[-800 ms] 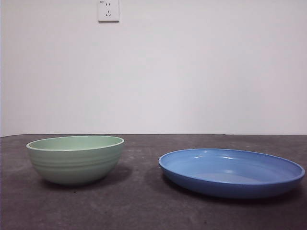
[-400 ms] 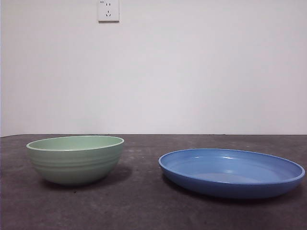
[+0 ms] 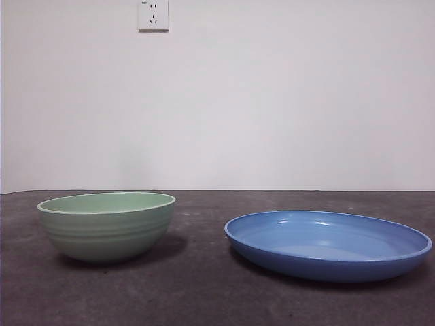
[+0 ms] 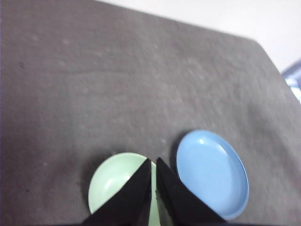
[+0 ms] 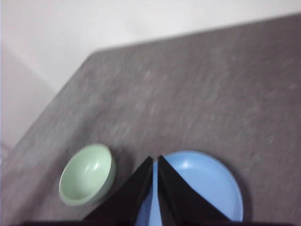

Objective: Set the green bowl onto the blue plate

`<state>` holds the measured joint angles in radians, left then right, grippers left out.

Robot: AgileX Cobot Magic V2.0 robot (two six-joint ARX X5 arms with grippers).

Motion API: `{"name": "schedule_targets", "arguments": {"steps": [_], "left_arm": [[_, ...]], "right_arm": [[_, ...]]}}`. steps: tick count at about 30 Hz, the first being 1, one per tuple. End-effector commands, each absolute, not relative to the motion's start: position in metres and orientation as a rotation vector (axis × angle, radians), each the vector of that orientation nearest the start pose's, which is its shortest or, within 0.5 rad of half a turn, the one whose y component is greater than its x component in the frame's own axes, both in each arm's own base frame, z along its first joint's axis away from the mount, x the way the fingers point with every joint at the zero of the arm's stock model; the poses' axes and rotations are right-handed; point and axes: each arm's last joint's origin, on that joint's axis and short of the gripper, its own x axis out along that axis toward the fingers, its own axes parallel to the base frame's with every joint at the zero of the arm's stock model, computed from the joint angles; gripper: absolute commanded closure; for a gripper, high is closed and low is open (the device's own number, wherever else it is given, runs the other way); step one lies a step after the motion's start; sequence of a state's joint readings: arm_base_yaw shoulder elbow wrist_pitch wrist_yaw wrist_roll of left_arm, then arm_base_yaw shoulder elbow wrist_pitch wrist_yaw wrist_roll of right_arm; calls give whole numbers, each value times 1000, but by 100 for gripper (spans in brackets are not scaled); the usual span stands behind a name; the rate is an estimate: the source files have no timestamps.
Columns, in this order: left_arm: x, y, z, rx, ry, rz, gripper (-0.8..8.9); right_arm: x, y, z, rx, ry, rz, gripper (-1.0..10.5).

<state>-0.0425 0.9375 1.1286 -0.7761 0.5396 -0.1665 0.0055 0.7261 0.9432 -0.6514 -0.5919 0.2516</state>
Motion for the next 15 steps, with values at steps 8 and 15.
{"name": "schedule_targets", "arguments": {"steps": [8,15], "left_arm": [[185,-47,373,-174,664,-735,794],[190,-54,369,-171,696,-761,784]], "right_arm": [[157,28,357,281,581,631,934],[158,29,356,280,588,632,933]]}}
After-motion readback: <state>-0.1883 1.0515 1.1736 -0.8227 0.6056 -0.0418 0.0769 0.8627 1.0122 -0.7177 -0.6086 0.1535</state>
